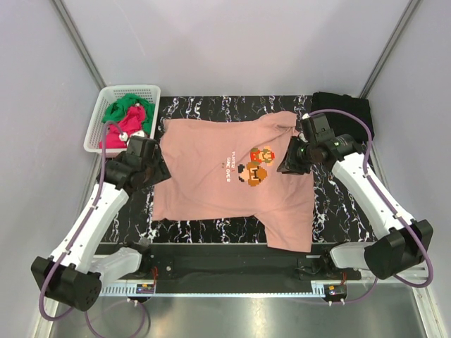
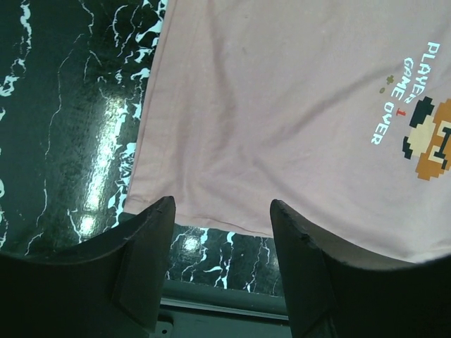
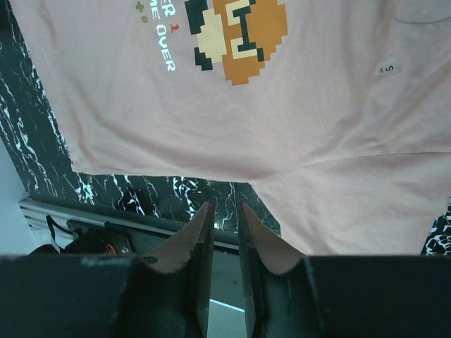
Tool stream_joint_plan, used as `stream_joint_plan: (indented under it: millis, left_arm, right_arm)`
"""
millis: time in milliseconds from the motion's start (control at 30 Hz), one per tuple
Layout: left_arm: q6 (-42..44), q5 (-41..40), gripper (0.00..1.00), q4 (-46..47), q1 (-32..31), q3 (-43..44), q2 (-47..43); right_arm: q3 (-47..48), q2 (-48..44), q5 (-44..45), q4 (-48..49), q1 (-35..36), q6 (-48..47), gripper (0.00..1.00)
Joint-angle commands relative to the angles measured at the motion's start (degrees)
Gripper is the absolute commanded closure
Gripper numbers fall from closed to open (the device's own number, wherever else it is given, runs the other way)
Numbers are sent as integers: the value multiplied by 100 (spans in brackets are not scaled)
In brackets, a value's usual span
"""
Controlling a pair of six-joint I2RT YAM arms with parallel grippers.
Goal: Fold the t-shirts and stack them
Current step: Fold the tshirt
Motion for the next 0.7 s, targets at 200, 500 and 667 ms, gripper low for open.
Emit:
stream_joint_plan:
  millis: [200,500,667]
  left_arm:
    - [-438,-632,39,-594,-17,293,73]
    - [-105,-1034,29,-1015,-17,958,485]
    - [318,-1432,25,-1096,-17,1899,1557]
  right_arm:
    - [18,-365,-73,-378,25,-330,68]
    - [377,44,1206,-371,17,-743,62]
    - [2292,1724,1571,-502,-62,-1060,63]
